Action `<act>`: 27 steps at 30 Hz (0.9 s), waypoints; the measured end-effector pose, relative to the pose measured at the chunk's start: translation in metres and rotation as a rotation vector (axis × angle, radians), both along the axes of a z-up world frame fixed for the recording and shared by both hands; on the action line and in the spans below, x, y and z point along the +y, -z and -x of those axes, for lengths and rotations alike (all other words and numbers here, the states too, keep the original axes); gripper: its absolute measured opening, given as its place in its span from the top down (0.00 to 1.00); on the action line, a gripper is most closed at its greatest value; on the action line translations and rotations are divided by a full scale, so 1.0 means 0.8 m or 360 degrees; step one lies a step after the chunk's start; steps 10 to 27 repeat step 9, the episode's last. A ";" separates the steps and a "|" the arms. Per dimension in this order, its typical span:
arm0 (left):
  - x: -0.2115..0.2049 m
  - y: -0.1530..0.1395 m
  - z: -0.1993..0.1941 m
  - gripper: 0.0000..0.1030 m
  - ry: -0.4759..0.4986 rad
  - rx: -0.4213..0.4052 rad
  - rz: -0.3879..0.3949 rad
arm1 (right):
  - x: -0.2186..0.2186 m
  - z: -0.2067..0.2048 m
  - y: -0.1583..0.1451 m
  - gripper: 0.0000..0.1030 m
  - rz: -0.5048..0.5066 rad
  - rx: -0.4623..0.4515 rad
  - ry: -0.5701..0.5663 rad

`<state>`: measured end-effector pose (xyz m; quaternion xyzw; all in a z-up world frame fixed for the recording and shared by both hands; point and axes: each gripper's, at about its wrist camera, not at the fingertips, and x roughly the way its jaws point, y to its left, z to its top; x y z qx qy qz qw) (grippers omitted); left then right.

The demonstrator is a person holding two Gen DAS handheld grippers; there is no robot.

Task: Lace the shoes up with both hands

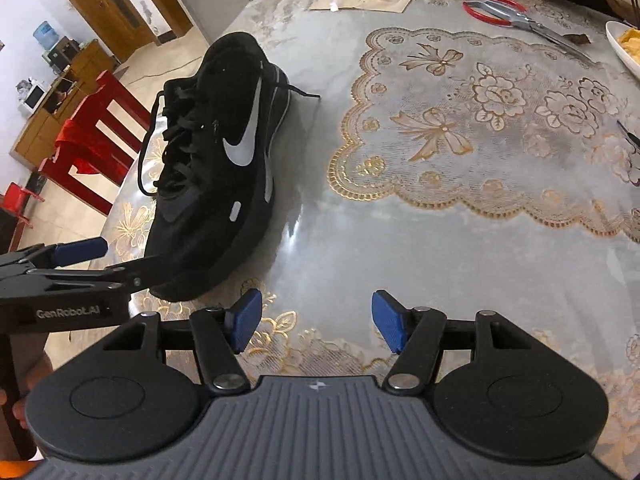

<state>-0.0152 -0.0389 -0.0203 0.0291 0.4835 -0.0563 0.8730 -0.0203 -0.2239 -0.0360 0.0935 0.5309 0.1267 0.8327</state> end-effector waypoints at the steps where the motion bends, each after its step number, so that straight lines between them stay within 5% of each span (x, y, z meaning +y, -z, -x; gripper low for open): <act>1: -0.005 0.000 0.001 0.01 0.0001 -0.0004 -0.0018 | -0.005 0.001 0.000 0.37 -0.0004 -0.0002 0.0001; 27: -0.030 -0.010 0.017 0.01 -0.0053 -0.0068 -0.0045 | -0.030 0.002 0.005 0.37 -0.0062 -0.0003 -0.0016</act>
